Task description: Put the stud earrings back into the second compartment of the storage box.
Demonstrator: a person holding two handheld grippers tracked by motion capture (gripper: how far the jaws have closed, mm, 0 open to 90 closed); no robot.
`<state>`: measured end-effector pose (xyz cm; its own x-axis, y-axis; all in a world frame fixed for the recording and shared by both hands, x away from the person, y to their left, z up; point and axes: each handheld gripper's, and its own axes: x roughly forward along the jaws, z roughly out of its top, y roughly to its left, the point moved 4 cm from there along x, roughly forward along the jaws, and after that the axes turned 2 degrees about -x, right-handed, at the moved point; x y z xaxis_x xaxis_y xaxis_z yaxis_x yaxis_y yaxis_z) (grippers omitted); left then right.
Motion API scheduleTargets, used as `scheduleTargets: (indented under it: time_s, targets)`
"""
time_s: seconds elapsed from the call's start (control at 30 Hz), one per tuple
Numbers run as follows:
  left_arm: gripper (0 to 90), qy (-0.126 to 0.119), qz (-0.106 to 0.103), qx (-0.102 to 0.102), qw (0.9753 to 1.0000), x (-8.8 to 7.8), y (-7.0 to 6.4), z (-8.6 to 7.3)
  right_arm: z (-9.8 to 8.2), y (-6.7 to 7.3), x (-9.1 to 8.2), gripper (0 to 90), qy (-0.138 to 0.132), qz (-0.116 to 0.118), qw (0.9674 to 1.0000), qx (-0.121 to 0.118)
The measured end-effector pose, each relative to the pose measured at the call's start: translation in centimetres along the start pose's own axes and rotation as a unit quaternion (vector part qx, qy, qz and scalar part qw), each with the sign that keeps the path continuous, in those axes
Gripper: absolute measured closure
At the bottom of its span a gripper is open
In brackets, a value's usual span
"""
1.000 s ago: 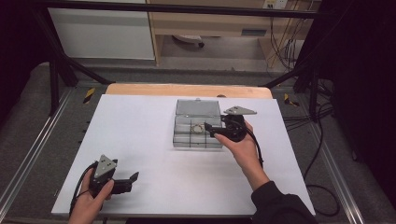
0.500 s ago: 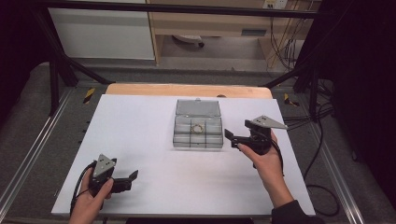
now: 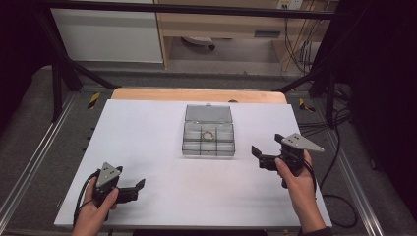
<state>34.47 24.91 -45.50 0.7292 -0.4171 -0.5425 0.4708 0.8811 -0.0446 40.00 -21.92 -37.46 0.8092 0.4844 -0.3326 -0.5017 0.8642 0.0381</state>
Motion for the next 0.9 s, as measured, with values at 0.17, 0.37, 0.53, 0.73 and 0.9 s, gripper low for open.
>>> scheduleTargets:
  time_s: [0.17,0.37,0.53,0.73,0.9]
  targets:
    - [7.1,-0.002,0.001,-0.001,1.0000,-0.1,0.1,0.0,-0.6,-0.6,-1.1,3.1,-0.005,-0.008,0.9999,0.004]
    - [7.1,-0.005,-0.001,0.001,1.0000,-0.2,-0.1,0.1,-1.5,-1.4,-2.2,4.1,-0.011,-0.017,0.9998,0.006]
    - [7.1,-0.008,-0.003,-0.001,1.0000,-0.3,-0.2,0.2,-2.9,-2.3,-3.1,4.1,-0.018,-0.019,0.9995,0.015]
    - [7.1,-0.011,-0.006,0.002,0.9999,-0.4,-0.4,0.3,-4.9,-2.9,-3.4,4.2,-0.010,-0.018,0.9993,0.031]
    - [7.1,-0.013,-0.008,0.003,0.9999,-0.5,-0.5,0.4,-6.1,-2.7,-3.0,4.1,0.008,-0.011,0.9994,0.031]
